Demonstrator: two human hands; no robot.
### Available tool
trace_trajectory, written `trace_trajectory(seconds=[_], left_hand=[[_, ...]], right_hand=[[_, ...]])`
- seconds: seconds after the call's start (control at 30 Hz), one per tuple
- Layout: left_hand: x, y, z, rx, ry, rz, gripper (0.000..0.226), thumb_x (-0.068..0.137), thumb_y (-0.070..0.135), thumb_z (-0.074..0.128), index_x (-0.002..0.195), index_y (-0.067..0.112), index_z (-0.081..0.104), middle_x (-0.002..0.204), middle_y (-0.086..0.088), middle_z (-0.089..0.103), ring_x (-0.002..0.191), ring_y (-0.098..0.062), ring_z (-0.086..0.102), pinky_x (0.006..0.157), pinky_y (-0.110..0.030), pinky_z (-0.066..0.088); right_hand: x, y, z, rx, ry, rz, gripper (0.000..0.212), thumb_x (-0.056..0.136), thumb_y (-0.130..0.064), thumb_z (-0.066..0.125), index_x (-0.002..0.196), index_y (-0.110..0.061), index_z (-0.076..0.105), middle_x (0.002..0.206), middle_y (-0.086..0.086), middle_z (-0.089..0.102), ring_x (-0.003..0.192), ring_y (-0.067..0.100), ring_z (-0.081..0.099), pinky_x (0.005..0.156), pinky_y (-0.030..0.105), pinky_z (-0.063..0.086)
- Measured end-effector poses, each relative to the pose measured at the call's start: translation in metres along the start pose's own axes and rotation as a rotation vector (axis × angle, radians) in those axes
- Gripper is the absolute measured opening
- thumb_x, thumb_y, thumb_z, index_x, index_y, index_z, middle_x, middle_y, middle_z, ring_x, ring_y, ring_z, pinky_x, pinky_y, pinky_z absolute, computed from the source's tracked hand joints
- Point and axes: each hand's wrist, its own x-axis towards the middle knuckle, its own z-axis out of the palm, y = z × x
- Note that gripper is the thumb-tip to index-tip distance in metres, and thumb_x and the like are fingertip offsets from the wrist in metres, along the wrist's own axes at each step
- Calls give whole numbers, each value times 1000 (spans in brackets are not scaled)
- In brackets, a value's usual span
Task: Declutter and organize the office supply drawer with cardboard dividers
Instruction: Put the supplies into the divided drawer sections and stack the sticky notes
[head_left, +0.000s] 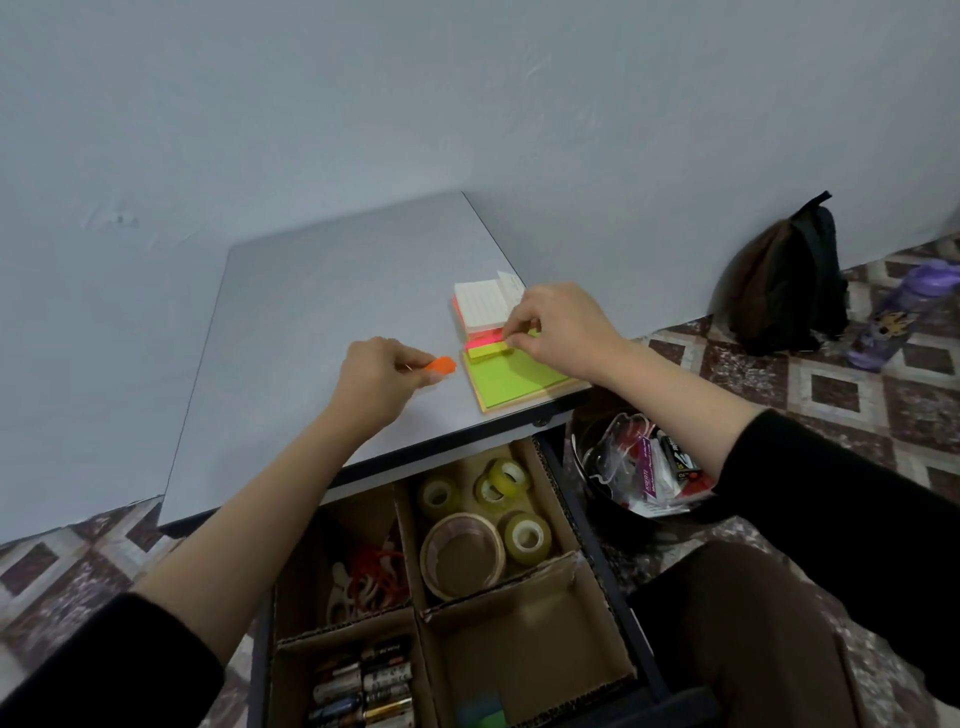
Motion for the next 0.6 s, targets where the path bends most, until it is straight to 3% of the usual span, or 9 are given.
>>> trace_trajectory(seconds=[0.23, 0.37, 0.6], left_hand=[[-14, -37, 18, 59, 114, 163, 20, 80, 12, 70, 99, 5, 73, 96, -14, 68, 90, -26, 61, 78, -19, 38], [-19, -40, 22, 59, 151, 235, 19, 81, 8, 69, 100, 5, 73, 94, -12, 67, 88, -22, 59, 72, -12, 36], [-18, -44, 25, 25, 173, 249, 19, 82, 11, 68, 100, 7, 73, 96, -9, 67, 91, -22, 59, 82, -26, 44]], right_hand=[[14, -12, 6, -101, -110, -42, 20, 82, -20, 65, 101, -18, 73, 102, 5, 62, 101, 24, 54, 71, 24, 32], [16, -11, 9, -85, -130, -5, 22, 80, -22, 69, 100, -17, 72, 101, 6, 62, 101, 24, 55, 75, 27, 36], [17, -12, 8, -67, -114, -5, 16, 79, -19, 70, 93, -13, 74, 96, 4, 66, 95, 22, 58, 69, 24, 34]])
